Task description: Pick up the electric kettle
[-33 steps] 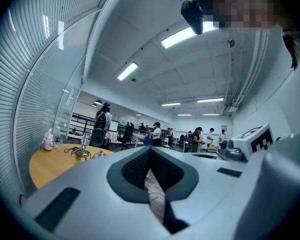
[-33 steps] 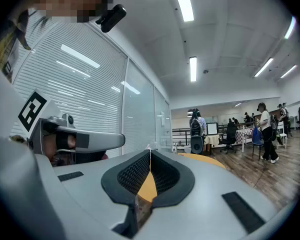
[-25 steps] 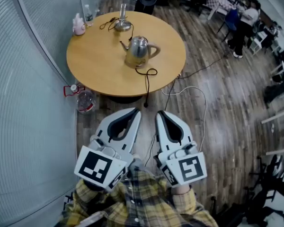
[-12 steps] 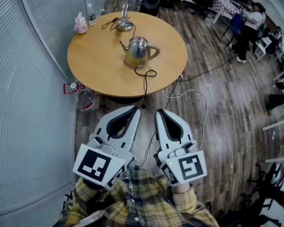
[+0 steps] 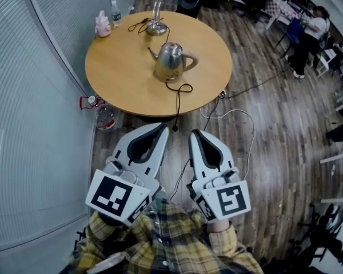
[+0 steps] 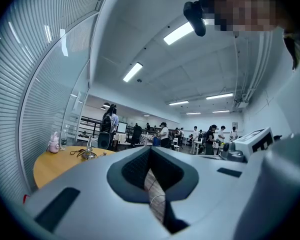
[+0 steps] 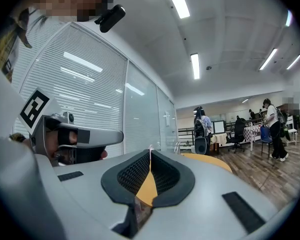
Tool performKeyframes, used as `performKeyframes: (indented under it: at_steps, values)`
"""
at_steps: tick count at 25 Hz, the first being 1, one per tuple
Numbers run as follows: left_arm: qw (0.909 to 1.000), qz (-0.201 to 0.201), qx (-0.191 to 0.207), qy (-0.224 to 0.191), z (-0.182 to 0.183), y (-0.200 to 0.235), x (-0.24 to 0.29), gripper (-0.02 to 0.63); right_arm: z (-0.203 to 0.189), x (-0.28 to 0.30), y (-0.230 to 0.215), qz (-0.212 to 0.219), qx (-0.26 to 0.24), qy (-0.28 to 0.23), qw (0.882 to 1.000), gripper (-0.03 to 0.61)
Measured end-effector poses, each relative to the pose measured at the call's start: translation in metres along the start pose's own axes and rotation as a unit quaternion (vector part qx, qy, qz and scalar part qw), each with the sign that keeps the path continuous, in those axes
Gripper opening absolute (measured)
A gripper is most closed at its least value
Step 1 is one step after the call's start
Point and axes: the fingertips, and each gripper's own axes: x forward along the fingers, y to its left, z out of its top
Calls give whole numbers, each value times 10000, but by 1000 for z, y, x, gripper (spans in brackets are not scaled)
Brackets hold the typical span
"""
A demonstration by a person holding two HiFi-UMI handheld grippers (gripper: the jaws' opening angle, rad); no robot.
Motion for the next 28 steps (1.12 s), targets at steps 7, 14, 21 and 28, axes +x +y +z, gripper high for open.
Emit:
performKeyframes:
  at_steps: [7, 14, 21, 28]
  values:
    - [10000, -47, -71, -23, 2, 23, 26, 2, -1, 31, -15, -32, -28, 60, 10000, 32]
    - [9996, -158, -199, 124, 0, 72, 66, 2, -3, 94, -34, -103, -38, 145, 9998, 32]
    - [9992, -365, -137, 127, 14, 126, 113, 2, 4, 162, -53, -260, -68, 137, 9995, 32]
    - [9980, -590, -152, 175, 18, 166, 145, 2, 7, 210, -72, -539, -113, 88, 9984, 34]
